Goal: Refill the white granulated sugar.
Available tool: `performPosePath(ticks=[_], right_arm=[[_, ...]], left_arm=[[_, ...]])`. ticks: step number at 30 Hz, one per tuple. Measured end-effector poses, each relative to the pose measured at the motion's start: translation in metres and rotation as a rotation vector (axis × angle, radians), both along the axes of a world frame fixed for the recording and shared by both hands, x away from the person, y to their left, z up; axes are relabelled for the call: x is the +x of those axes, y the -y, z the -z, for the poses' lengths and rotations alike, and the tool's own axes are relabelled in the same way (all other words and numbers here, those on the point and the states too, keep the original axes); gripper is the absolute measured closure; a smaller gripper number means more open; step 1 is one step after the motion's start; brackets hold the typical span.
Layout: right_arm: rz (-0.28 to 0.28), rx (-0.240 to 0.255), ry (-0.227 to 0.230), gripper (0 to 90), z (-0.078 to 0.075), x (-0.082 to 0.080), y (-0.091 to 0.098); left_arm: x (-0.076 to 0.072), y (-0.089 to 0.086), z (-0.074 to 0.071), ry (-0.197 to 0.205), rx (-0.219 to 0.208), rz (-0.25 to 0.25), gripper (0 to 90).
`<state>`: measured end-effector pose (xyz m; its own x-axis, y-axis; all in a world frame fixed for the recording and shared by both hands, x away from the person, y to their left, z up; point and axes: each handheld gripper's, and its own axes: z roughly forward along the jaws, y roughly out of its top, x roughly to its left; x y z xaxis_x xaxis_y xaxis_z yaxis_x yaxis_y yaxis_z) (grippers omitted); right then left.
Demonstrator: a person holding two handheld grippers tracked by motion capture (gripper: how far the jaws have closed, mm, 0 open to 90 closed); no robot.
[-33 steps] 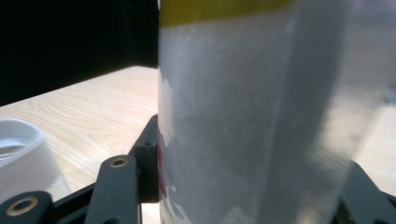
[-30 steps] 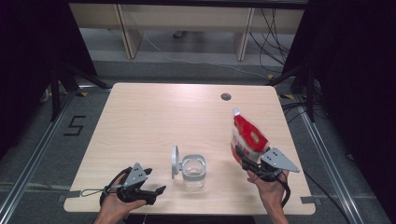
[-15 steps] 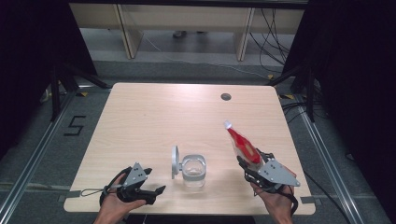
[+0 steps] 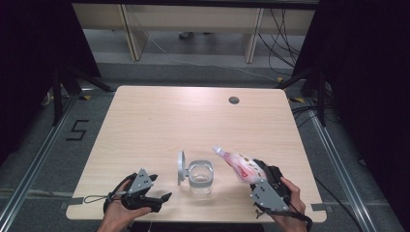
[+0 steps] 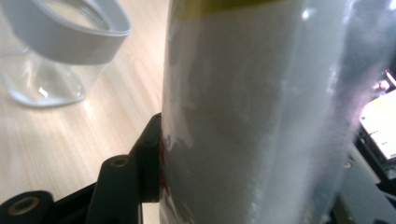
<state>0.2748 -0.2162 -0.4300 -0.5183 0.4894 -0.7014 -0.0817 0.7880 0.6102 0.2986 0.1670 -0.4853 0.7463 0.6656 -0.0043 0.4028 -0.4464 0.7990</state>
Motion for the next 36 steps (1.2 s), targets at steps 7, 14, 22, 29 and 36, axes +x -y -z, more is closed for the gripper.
performPosePath(ticks=[7,14,22,29,36], right_arm=[[0.005,-0.134,0.049,47.2,0.002,-0.006,-0.010],[-0.015,-0.413,0.190,47.4,0.001,-0.009,-0.021],[0.004,-0.483,0.226,47.6,0.003,-0.014,-0.027],[-0.031,-0.626,0.263,47.8,0.003,-0.012,-0.031],[-0.060,-0.759,0.332,48.0,0.006,-0.016,-0.040]], left_arm=[[0.000,0.001,0.001,0.002,0.001,-0.003,21.1],[0.001,0.001,0.001,-0.007,0.007,0.003,21.1],[0.002,-0.001,0.000,0.011,0.022,0.017,21.1],[0.002,0.000,0.002,0.014,0.013,0.007,21.1],[0.001,0.001,0.002,0.007,0.005,0.002,21.1]])
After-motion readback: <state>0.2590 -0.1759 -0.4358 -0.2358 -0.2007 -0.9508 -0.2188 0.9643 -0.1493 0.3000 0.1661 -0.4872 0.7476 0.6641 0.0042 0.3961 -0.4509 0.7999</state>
